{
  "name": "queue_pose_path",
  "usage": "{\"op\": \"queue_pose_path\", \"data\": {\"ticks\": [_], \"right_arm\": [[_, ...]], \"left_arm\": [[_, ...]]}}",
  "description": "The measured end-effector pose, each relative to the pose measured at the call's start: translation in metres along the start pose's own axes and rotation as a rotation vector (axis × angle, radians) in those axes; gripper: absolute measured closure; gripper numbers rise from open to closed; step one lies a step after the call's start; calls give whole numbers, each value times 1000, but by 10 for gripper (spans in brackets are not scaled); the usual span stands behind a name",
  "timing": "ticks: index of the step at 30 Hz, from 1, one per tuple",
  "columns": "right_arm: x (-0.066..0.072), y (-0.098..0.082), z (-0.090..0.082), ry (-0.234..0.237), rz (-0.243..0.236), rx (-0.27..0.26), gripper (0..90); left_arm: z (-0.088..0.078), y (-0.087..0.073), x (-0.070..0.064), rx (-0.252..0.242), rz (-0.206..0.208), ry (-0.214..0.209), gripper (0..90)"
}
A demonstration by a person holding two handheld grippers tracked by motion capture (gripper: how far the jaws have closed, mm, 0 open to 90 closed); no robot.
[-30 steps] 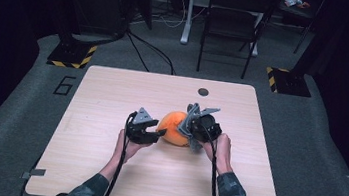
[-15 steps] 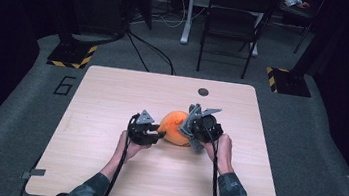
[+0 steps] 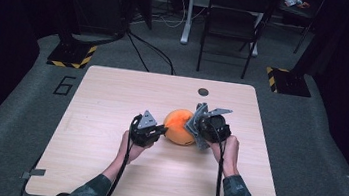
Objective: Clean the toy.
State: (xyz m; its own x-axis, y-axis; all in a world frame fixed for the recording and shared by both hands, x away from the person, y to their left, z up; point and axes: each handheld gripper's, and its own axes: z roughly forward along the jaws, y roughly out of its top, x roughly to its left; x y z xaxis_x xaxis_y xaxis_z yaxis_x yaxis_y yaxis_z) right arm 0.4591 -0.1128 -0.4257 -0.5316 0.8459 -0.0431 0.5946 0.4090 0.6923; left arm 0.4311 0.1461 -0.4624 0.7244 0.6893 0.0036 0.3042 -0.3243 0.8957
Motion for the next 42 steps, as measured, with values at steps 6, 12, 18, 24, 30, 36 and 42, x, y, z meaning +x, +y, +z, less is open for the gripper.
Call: {"op": "queue_pose_path", "data": {"ticks": [6, 12, 18, 24, 30, 36, 42], "right_arm": [[6, 10, -22, 7, -16, -41, 750], [27, 28, -40, 1, -70, -58, 750], [42, 37, -39, 11, -135, -49, 749], [33, 31, -15, -23, -127, 4, 761], [18, 26, -11, -10, -85, 9, 762], [6, 20, -9, -48, -41, 25, 762], [0, 22, -17, -51, -16, 6, 761]], "left_arm": [[-5, 9, -9, 13, 59, -11, 838], [-1, 15, -15, -2, 78, -13, 837], [2, 16, -20, -12, 86, -35, 838], [7, 16, -19, -25, 84, -47, 854], [16, 15, -25, -36, 83, -42, 857], [21, 14, -28, -39, 81, -45, 859], [27, 14, -29, -44, 89, -41, 861]]}}
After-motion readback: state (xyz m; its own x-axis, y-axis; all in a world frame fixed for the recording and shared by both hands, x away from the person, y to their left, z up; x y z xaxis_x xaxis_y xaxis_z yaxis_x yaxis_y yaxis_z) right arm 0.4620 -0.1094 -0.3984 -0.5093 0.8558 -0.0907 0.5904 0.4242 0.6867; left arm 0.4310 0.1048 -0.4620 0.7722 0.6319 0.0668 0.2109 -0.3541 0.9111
